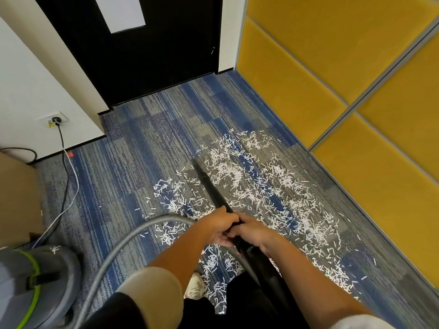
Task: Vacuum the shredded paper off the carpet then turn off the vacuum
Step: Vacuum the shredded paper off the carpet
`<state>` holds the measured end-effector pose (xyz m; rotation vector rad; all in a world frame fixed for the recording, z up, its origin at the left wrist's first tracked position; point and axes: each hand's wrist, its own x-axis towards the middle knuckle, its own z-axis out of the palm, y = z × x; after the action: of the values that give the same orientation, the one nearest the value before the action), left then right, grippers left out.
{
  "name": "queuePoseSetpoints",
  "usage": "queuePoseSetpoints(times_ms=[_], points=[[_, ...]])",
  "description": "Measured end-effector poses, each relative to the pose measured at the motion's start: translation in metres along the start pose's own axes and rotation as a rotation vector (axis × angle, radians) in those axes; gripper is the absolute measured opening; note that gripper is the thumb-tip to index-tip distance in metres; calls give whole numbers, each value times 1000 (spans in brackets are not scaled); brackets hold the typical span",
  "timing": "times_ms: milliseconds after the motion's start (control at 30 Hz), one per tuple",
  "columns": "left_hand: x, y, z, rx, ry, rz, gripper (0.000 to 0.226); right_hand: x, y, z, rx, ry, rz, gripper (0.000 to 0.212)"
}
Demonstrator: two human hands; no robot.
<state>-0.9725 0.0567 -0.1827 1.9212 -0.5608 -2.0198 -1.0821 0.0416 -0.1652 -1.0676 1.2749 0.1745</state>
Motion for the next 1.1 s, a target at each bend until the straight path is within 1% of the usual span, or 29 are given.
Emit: queuePoseSetpoints(times_ms=[67, 133, 167, 267, 300, 367, 467, 567, 800, 900, 967, 1100], points=[[-1, -1, -4, 3, 19, 3, 33, -1, -4, 2, 22, -28, -3, 30], [0, -1, -7, 0, 37, 17, 30, 1, -7, 3, 32, -31, -3, 29], [1, 0, -7, -8, 39, 26, 28, 3, -8, 2, 31, -26, -3, 32], [5, 5, -2, -23, 35, 57, 25, 12, -9, -4, 62, 0, 0, 50], [6, 8, 2, -27, 32, 63, 20, 14, -8, -8, 62, 17, 1, 54], [5, 16, 7, -47, 25, 61, 9, 16, -9, -16, 59, 44, 2, 57], [10, 26, 11, -64, 11, 59, 10, 18, -10, -27, 63, 59, 10, 65], [14, 37, 13, -47, 7, 56, 8, 22, -15, -36, 70, 50, -1, 62], [26, 56, 8, -23, 43, 44, 14, 39, -27, -51, 39, 27, -8, 60], [30, 64, 10, -23, 46, 31, 18, 39, -32, -60, 54, 12, 2, 54], [34, 70, 14, -8, 44, 36, 23, 37, -32, -68, 77, 23, 9, 52], [39, 82, 26, -16, 35, 64, 40, 42, -29, -85, 81, 55, 6, 57]])
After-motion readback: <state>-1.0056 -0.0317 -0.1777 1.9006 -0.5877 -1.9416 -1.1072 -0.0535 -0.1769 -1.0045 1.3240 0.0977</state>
